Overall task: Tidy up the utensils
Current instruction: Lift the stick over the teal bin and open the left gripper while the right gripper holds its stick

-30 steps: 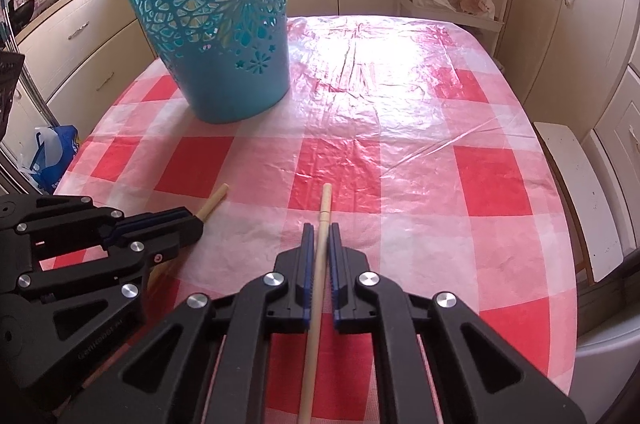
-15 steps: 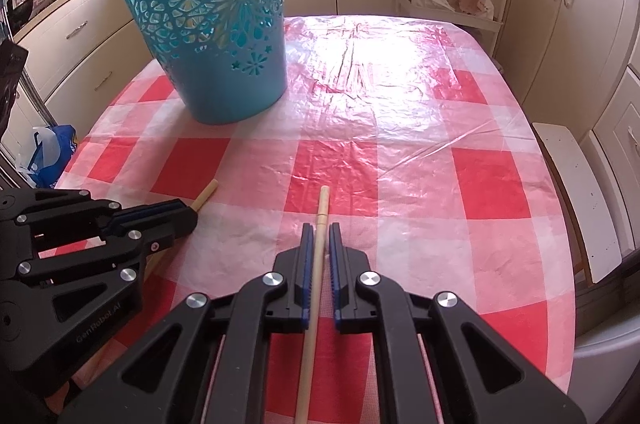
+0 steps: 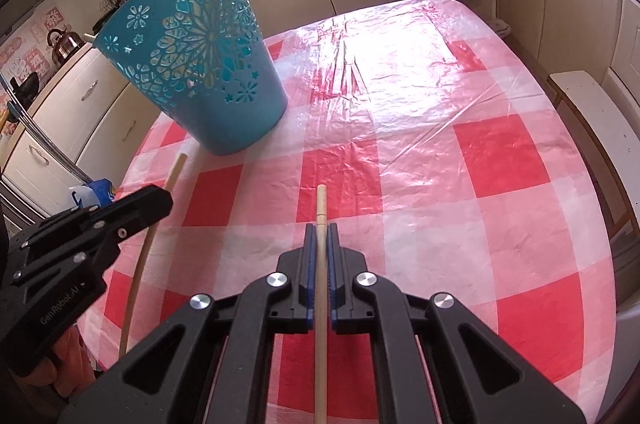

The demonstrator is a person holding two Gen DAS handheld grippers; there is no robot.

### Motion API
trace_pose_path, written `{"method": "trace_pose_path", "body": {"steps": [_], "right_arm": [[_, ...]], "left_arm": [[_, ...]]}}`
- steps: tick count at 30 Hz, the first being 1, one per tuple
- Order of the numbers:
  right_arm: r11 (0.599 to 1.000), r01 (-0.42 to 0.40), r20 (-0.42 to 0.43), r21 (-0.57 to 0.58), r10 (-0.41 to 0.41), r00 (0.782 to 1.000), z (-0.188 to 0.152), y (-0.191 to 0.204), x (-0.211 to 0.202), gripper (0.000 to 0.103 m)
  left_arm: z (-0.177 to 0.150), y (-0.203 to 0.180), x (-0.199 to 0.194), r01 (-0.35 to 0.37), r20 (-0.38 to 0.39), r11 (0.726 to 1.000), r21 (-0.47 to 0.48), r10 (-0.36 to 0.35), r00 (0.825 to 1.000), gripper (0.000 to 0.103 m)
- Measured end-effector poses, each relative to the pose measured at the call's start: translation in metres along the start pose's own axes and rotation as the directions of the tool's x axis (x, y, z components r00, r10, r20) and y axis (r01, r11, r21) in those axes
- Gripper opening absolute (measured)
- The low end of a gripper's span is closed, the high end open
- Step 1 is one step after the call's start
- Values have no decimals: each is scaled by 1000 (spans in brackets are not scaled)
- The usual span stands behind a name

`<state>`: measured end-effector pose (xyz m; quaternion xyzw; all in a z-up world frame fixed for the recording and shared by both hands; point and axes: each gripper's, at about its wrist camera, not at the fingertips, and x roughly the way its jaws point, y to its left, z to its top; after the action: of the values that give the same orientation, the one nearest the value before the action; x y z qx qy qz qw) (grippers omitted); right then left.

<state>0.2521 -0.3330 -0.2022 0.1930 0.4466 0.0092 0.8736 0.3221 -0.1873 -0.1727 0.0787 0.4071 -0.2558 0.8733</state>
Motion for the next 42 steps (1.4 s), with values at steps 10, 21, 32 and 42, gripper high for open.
{"method": "trace_pose_path", "body": {"steps": [10, 21, 32, 42], "right_arm": [[999, -21, 0, 27, 21, 1000, 2, -4, 0, 6], [999, -38, 3, 33, 38, 999, 1, -1, 0, 6], [997, -58, 12, 48, 58, 998, 4, -2, -2, 6], [995, -66, 10, 75, 66, 998, 5, -11, -2, 6]], "left_arm": [[23, 4, -47, 12, 212, 1000, -18, -8, 977, 5], [71, 37, -128, 43, 523, 994, -99, 15, 852, 5], [125, 67, -129, 97, 646, 982, -163, 32, 762, 5], [171, 81, -97, 76, 702, 969, -236, 116, 702, 5]]}}
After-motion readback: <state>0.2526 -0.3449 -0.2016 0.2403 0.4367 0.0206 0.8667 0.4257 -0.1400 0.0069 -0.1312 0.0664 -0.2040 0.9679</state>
